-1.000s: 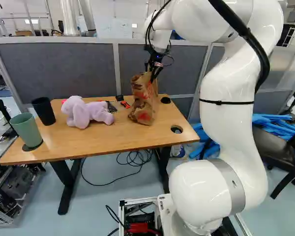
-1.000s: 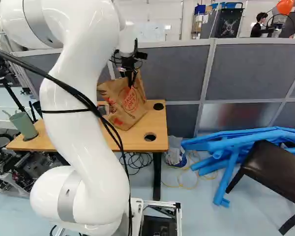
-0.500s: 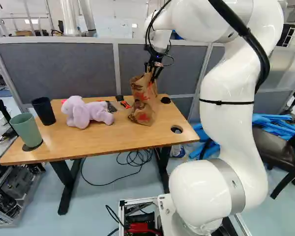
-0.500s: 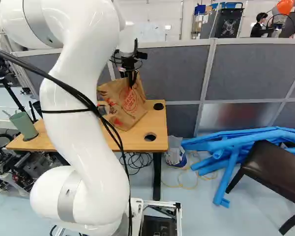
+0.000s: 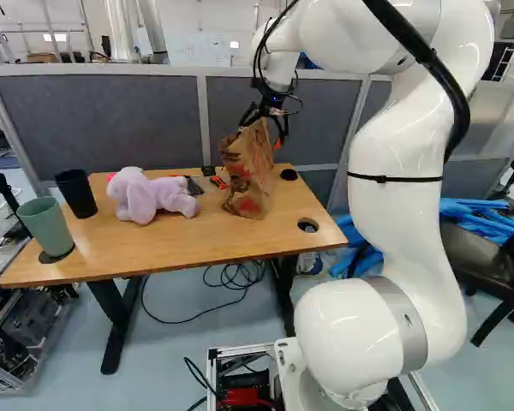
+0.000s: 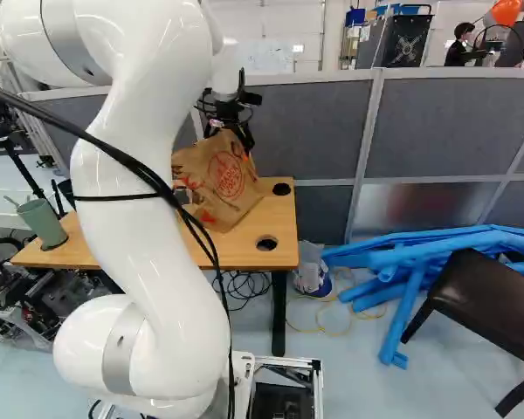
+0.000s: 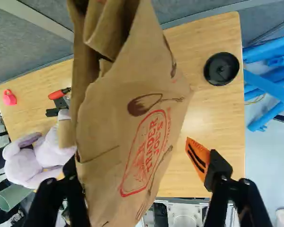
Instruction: Pick up the bag on the ground and place it on the table
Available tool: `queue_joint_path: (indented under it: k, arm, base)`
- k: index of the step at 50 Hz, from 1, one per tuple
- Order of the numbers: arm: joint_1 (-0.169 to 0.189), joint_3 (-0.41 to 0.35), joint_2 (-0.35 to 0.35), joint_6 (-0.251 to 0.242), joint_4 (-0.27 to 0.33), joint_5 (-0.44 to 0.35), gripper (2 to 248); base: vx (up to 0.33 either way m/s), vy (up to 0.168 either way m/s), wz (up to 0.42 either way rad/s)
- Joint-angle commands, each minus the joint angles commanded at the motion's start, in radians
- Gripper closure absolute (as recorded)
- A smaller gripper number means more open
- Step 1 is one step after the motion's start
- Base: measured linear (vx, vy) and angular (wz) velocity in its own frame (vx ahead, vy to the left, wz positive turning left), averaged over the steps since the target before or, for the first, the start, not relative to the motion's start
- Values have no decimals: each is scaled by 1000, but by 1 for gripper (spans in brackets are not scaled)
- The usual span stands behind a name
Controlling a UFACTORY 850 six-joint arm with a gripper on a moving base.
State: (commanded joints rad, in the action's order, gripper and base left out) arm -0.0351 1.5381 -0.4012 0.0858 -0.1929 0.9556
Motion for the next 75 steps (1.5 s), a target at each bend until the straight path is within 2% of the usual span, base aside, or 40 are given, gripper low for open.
queue_joint_path:
  k: [4,5,26,75]
  arm:
    - [0,0,0,0,0,0,19]
    - [0,0,0,0,0,0,3]
    - [0,0,7,0,0,0,3]
    - [-1,-6,128,0,-21,0,3]
  base:
    - [0,0,0]
    - [0,0,0]
    - [0,0,0]
    - [0,0,0]
